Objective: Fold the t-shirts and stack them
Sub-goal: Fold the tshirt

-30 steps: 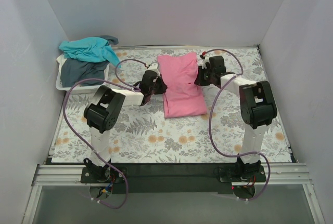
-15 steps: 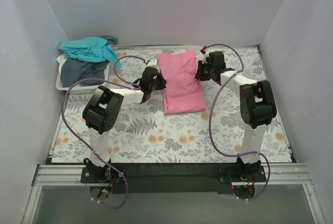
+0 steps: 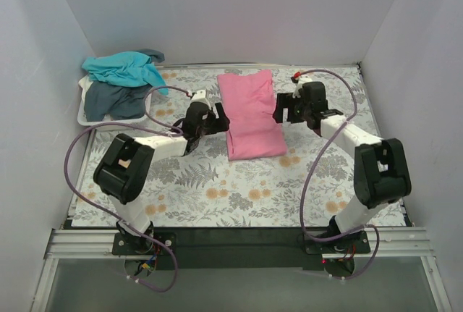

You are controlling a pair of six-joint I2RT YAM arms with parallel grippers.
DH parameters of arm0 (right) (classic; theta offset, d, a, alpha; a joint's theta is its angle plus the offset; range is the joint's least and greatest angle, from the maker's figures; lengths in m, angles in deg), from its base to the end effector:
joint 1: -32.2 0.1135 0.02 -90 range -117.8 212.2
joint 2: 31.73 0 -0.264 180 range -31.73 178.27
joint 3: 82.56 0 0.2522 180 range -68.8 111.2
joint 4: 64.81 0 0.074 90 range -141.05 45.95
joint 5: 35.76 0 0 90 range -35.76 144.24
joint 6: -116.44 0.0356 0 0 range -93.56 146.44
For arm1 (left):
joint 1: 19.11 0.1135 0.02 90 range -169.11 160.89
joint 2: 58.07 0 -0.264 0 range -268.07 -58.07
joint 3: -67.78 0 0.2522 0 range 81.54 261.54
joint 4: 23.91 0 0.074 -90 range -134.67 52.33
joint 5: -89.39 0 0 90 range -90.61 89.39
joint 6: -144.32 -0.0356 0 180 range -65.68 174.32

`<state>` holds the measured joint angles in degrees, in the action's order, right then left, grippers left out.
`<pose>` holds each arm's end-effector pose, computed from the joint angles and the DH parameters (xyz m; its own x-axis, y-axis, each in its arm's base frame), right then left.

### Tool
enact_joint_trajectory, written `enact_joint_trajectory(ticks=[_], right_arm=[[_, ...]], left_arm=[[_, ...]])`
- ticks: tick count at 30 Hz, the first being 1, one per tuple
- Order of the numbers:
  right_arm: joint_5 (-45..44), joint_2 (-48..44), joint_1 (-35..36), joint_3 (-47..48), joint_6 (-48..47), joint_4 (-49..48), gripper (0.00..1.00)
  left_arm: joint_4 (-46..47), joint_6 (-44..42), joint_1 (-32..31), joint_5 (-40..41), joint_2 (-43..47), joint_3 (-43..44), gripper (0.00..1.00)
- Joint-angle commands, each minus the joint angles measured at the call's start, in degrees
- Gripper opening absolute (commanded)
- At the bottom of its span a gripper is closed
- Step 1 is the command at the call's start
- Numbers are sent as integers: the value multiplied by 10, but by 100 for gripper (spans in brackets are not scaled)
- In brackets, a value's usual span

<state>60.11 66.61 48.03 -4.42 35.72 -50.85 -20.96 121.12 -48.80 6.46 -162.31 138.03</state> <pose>0.3699 0.1087 0.2262 -0.5900 -0.0006 -0.8074 -0.2610 0.9464 0.1901 0.3390 -0.1882 0.1720 -0.5441 -0.7398 -0.3959 -0.2542 0.5949 -0.7625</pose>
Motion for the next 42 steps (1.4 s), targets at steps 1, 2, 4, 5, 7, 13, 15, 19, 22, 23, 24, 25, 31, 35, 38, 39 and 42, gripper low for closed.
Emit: enact_joint_trajectory(ticks=[1,2,4,5,7,13,15,19,22,23,24,25,31,35,38,39,42], right_arm=[[-10,-85,9,-82,14,-11,79],[-13,-98,12,-99,15,-11,79],[-16,-130,17,-144,21,-11,78],[-13,-137,18,-158,24,-12,78],[3,-156,20,-183,33,-13,77],[20,-171,26,-219,47,-25,76],[20,-166,25,-228,49,-30,75],[25,-148,25,-233,53,-48,73],[28,-130,24,-230,54,-55,72],[33,-126,25,-229,56,-58,71],[35,-122,25,-229,57,-61,70],[39,-116,25,-230,58,-62,68],[48,-99,25,-234,62,-63,62],[67,-87,26,-246,68,-64,52],[65,-93,27,-262,70,-64,48],[64,-96,27,-266,70,-64,48],[62,-107,27,-278,70,-64,48]], left_arm=[[11,46,-5,-61,78,-84,69],[12,52,-9,-69,88,-98,69],[11,68,-19,-107,112,-126,68],[11,74,-24,-116,120,-149,67],[11,89,-37,-130,140,-166,67],[10,104,-53,-141,147,-192,67],[13,111,-54,-144,135,-192,67],[20,116,-56,-138,120,-192,67],[29,118,-56,-129,109,-191,67],[33,119,-56,-127,106,-191,67],[35,119,-56,-124,99,-191,67],[36,118,-56,-125,96,-189,67],[41,122,-56,-129,79,-187,61],[32,122,-56,-130,83,-189,54],[28,126,-56,-141,84,-190,52],[28,126,-57,-144,84,-192,52],[22,131,-59,-152,81,-192,52]])
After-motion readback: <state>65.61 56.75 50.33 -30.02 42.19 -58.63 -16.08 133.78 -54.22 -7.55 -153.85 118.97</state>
